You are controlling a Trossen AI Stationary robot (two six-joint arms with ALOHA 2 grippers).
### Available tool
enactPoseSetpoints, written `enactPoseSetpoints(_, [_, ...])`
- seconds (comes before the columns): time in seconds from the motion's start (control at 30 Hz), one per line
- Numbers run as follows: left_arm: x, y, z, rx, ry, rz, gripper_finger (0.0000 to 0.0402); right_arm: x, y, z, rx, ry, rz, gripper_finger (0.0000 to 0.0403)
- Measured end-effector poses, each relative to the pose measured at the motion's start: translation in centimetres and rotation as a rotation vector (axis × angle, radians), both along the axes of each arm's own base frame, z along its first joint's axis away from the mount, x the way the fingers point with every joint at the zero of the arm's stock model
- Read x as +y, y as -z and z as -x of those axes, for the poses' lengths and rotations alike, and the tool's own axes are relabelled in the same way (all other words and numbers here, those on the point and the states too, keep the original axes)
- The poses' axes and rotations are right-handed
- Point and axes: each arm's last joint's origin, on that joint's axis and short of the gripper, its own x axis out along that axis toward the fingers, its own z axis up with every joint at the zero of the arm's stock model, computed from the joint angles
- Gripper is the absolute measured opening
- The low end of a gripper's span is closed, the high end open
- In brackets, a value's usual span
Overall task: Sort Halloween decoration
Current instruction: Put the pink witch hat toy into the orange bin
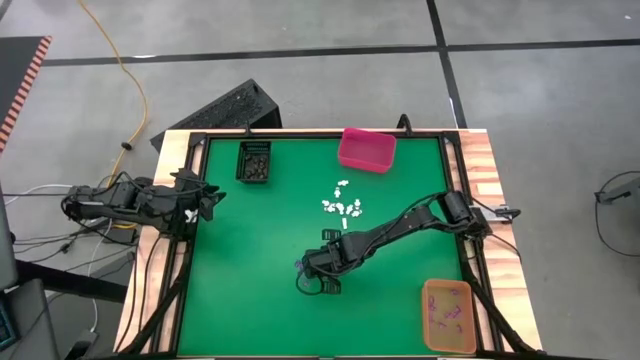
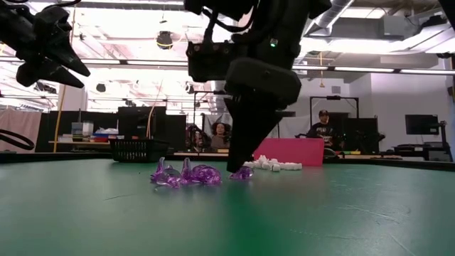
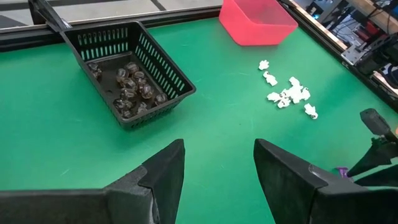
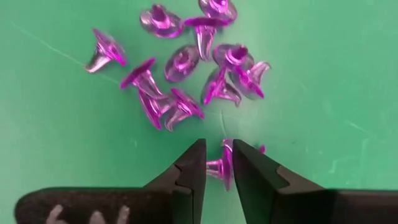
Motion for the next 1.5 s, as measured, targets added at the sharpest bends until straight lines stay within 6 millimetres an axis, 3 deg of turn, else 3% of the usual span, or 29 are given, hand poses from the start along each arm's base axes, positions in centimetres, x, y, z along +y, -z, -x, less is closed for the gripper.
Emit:
enactPoseSetpoints(0.13, [0.0, 0.0, 0.0, 0.002, -0.005, -0.004, 0.0183, 0.0, 0.0, 0.1, 0.009, 0.007, 0.000, 0.0094])
enactPoseSetpoints(0.33, [0.0, 0.0, 0.0, 0.002, -0.006, -0.005, 0.0183, -0.1, 0.1, 0.1, 0.015, 0.016, 0.004, 0.0018])
enactPoseSetpoints(0.57, [0.0, 0.0, 0.0, 0.003, -0.006, -0.004, 0.0183, -0.1, -0.2, 0.4, 0.024, 0.017, 0.001, 0.0014])
enactPoseSetpoints(0.83, [0.0, 0.0, 0.0, 0.001, 0.000, 0.002, 0.0183, 0.0, -4.8, 2.5, 0.011, 0.016, -0.069, 0.0014])
enactPoseSetpoints(1.03, [0.0, 0.0, 0.0, -0.010, -0.008, 0.023, 0.0183, 1.8, -8.0, 6.6, 0.157, 0.068, -0.185, 0.0014])
enactPoseSetpoints(1.27, [0.0, 0.0, 0.0, -0.023, -0.014, 0.049, 0.0183, 7.1, -10.5, 13.4, 0.338, 0.157, -0.243, 0.0014])
enactPoseSetpoints(1.5, [0.0, 0.0, 0.0, -0.045, -0.037, 0.078, 0.0183, 12.1, -12.4, 20.6, 0.405, 0.389, -0.283, 0.0014])
